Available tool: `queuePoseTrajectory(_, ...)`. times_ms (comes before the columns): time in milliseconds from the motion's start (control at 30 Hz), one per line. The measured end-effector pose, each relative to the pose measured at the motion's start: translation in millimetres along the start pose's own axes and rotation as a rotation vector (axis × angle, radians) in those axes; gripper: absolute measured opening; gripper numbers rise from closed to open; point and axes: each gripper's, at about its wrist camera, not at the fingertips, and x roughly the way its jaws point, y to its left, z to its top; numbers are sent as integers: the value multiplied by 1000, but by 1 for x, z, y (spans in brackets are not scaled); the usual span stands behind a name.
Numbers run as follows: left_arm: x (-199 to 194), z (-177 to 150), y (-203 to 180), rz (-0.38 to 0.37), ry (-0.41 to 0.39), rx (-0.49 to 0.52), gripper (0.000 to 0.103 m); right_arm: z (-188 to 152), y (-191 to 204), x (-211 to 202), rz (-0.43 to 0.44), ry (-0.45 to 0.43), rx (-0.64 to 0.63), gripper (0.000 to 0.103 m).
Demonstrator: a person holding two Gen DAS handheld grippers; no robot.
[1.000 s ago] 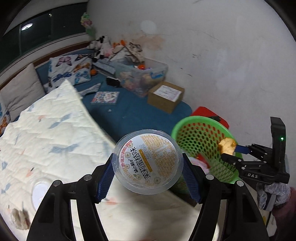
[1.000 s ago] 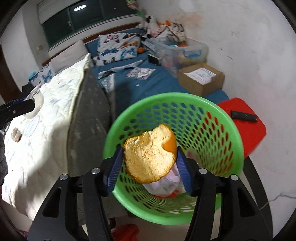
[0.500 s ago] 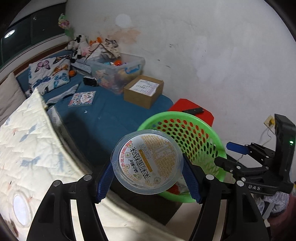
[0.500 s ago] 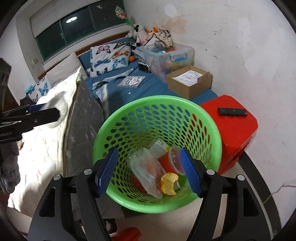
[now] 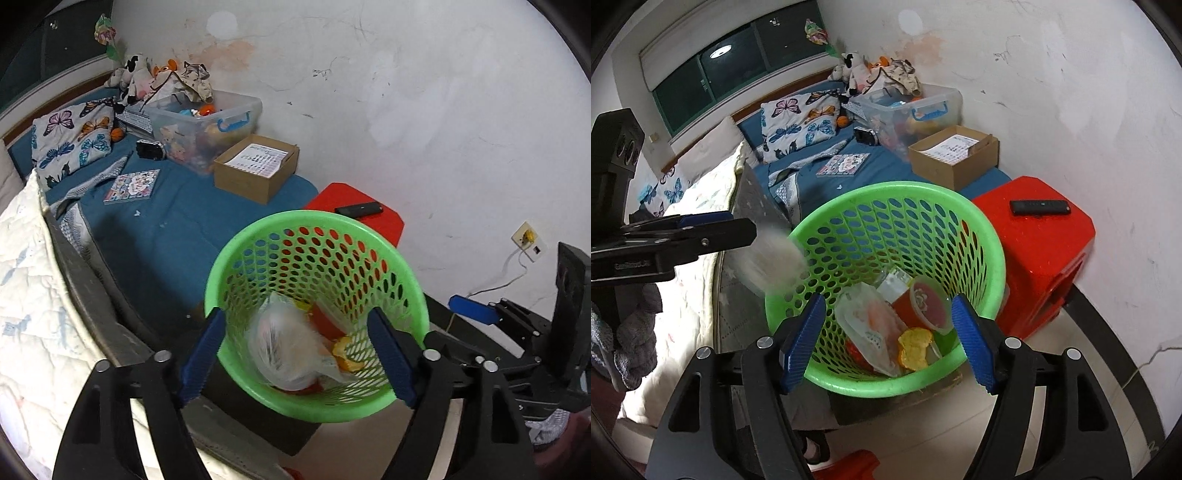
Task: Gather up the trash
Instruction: 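Drop the orange peel into the basket with the right gripper while the left gripper drops the tub in, then move both tools back toward the tissue and clear lid on the mattress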
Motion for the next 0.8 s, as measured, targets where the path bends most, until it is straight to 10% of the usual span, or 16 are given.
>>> queuePoseTrajectory(800,-106,-73,94,196,-102,-170,77,17,103,10,128,2,-173,72)
